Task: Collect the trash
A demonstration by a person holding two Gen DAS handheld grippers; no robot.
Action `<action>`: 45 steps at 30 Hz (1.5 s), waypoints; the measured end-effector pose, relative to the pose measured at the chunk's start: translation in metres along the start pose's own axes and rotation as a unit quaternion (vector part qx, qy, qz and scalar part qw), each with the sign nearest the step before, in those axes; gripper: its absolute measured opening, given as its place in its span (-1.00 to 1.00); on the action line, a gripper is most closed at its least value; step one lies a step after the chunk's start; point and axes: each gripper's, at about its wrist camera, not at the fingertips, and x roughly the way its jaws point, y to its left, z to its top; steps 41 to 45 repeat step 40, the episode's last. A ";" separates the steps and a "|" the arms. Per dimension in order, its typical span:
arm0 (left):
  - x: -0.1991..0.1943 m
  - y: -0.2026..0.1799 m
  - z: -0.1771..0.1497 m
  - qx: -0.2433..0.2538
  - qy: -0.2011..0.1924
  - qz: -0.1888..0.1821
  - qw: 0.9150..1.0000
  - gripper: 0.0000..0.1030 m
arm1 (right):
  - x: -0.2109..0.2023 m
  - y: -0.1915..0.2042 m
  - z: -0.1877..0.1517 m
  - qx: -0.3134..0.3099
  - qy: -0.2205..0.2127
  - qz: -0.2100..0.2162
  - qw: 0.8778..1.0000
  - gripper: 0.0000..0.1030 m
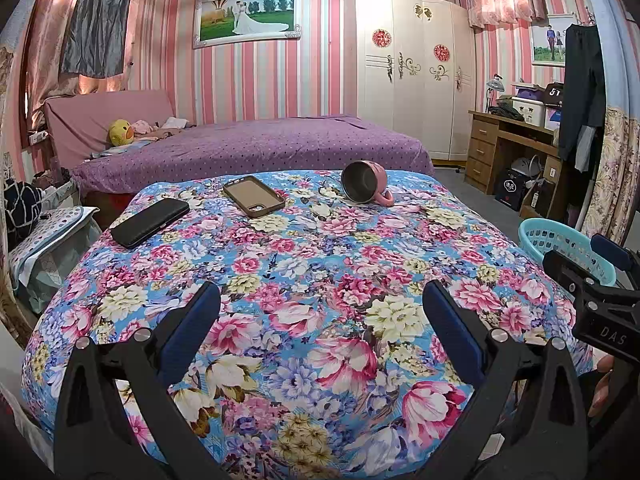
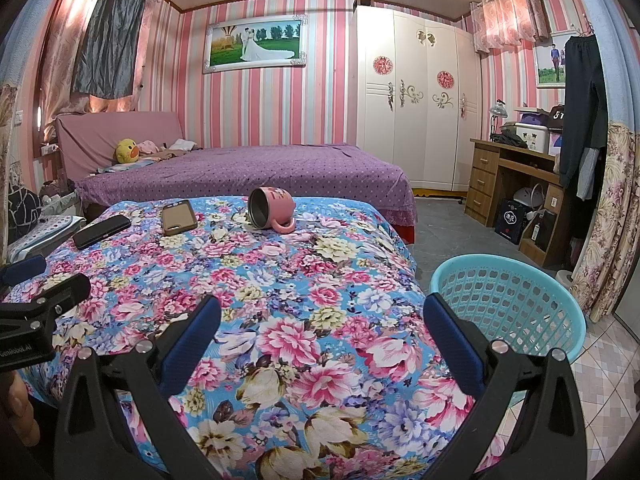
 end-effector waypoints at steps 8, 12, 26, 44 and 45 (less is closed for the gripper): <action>0.000 0.000 0.000 0.000 0.000 0.000 1.000 0.90 | 0.000 0.000 0.000 0.000 0.000 0.000 1.000 0.92; 0.000 0.000 0.000 0.000 0.000 0.000 1.000 0.90 | 0.000 0.000 0.000 0.000 0.000 0.000 1.000 0.92; 0.000 0.000 0.000 0.000 0.000 0.000 1.000 0.90 | 0.000 0.000 0.000 0.000 -0.001 0.000 1.000 0.92; 0.001 0.002 0.002 -0.001 0.002 0.000 1.000 0.90 | 0.000 0.000 0.000 0.000 0.000 0.000 1.000 0.92; 0.001 0.002 0.002 -0.001 0.002 0.000 1.000 0.90 | 0.000 0.000 0.000 0.000 0.000 0.000 1.000 0.92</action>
